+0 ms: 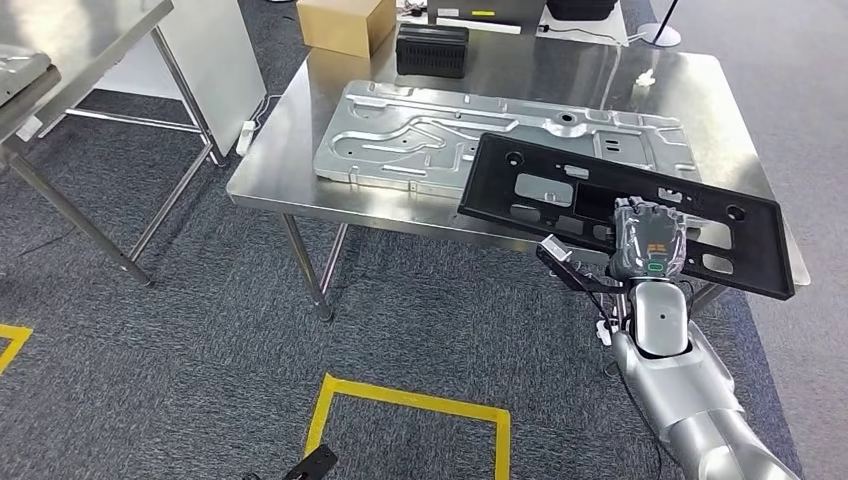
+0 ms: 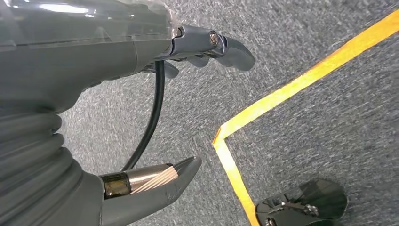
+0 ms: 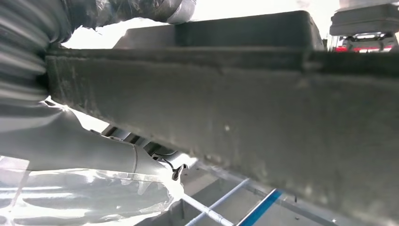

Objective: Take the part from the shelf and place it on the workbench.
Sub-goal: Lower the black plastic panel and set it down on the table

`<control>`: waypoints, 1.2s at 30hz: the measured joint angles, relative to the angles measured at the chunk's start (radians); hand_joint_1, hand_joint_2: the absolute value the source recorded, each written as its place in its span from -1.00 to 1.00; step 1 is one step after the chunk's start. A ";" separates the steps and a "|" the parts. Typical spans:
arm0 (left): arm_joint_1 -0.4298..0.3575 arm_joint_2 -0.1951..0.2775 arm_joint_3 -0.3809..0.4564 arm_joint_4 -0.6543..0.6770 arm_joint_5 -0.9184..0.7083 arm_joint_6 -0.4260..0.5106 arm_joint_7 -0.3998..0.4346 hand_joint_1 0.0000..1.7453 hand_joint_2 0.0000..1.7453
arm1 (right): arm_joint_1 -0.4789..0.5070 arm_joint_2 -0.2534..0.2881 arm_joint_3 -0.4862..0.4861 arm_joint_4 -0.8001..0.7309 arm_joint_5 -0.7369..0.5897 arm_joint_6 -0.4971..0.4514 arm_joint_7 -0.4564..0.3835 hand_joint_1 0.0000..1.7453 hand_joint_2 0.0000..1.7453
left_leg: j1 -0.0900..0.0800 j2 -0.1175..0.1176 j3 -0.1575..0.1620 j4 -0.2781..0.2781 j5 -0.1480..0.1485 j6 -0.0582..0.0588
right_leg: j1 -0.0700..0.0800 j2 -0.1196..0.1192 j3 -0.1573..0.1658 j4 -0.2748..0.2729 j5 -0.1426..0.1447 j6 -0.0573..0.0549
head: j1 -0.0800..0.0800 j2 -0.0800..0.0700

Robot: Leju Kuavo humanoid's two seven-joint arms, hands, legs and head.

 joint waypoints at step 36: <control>0.006 -0.001 0.039 0.000 -0.010 -0.001 0.049 -1.00 1.00 | 0.008 0.125 0.163 0.011 -0.015 0.002 -0.197 1.00 1.00 | 0.008 0.013 0.041 -0.051 0.007 -0.013 | 0.013 0.004 0.058 -0.093 0.003 -0.023 | -0.001 0.000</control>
